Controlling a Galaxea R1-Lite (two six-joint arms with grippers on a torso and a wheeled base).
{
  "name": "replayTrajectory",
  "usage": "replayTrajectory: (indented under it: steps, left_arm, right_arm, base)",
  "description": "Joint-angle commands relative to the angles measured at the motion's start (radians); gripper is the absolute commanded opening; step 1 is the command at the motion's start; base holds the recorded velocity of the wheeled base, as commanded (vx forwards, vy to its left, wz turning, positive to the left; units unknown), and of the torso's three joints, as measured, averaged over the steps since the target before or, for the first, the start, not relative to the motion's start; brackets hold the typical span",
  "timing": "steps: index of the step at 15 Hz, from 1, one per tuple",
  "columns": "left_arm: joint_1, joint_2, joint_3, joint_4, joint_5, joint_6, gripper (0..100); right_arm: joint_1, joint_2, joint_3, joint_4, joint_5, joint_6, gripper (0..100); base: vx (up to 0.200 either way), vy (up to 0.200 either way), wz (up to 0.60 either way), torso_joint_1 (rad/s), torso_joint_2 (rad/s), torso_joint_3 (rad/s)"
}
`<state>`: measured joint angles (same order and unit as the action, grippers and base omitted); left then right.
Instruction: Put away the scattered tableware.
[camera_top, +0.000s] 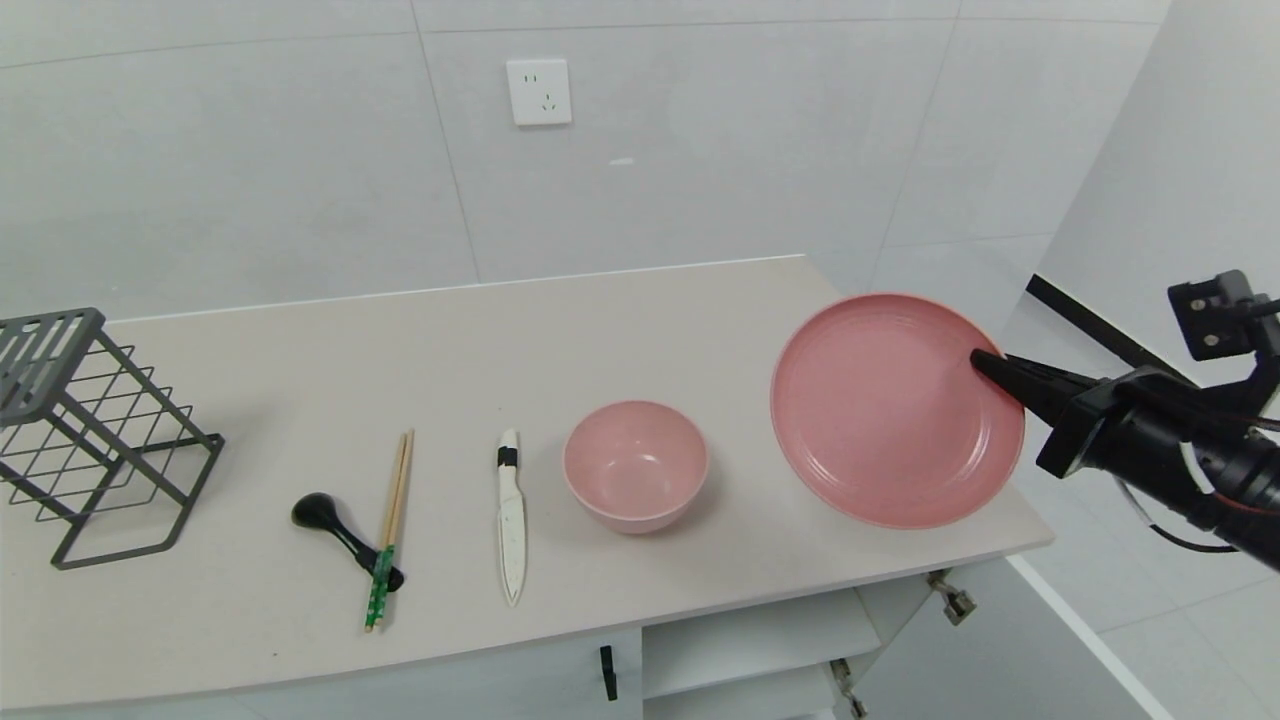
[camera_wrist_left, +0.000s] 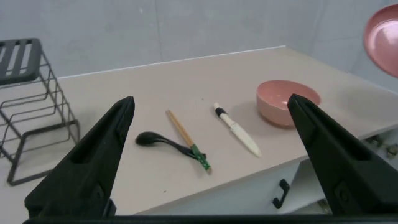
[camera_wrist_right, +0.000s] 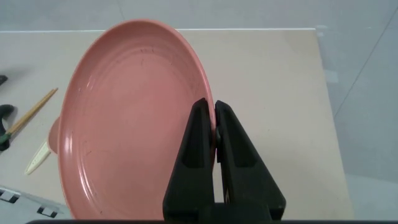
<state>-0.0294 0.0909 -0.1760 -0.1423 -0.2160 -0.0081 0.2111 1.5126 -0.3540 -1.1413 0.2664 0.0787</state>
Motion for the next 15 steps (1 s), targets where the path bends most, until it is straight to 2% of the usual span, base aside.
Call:
replayTrajectory:
  steps: [1,3,4,5,7,8,10,13,14,15]
  left_arm:
    - [-0.046,0.182,-0.097,-0.003,-0.029,0.008,100]
    - [-0.08,0.276,-0.145,-0.013,-0.057,0.008,100]
    - [-0.118,0.346,-0.169,-0.043,-0.088,-0.001,100]
    - [-0.15,0.411,-0.168,-0.097,-0.089,-0.001,100]
    - [-0.179,0.51,-0.148,-0.2,-0.106,-0.009,100]
    - [-0.185,0.549,-0.145,-0.232,-0.141,-0.012,100]
    - [-0.193,0.629,-0.134,-0.296,-0.253,-0.027,100]
    - [-0.193,0.753,-0.132,-0.408,-0.263,-0.061,100]
    - [-0.193,0.833,-0.131,-0.485,-0.266,-0.058,100]
    - [-0.193,0.833,-0.131,-0.485,-0.266,-0.058,100]
  right_arm:
    - [0.001,0.008,0.015,-0.046,0.002,0.006,0]
    - [0.001,0.029,0.027,-0.112,0.002,0.006,0]
    - [-0.001,0.058,0.041,-0.172,0.002,0.006,0]
    - [-0.004,0.087,0.052,-0.219,0.002,0.006,0]
    - [-0.018,0.138,0.061,-0.31,0.022,0.006,0]
    - [-0.022,0.158,0.061,-0.351,0.03,0.006,0]
    - [-0.025,0.175,0.063,-0.38,0.031,0.006,0]
    - [-0.022,0.166,0.05,-0.38,0.031,0.006,0]
    - [-0.021,0.163,0.056,-0.38,0.031,0.006,0]
    - [-0.021,0.163,0.056,-0.38,0.031,0.006,0]
  base:
    - [0.0,0.0,0.0,0.0,0.0,0.0]
    - [0.0,0.0,0.0,0.0,0.0,0.0]
    - [0.0,0.0,0.0,0.0,0.0,0.0]
    - [0.0,0.0,0.0,0.0,0.0,0.0]
    - [0.0,0.0,0.0,0.0,0.0,0.0]
    - [0.0,0.0,0.0,0.0,0.0,0.0]
    - [0.0,0.0,0.0,0.0,0.0,0.0]
    - [0.0,0.0,0.0,0.0,0.0,0.0]
    - [0.0,0.0,0.0,0.0,0.0,0.0]
    - [0.0,0.0,0.0,0.0,0.0,0.0]
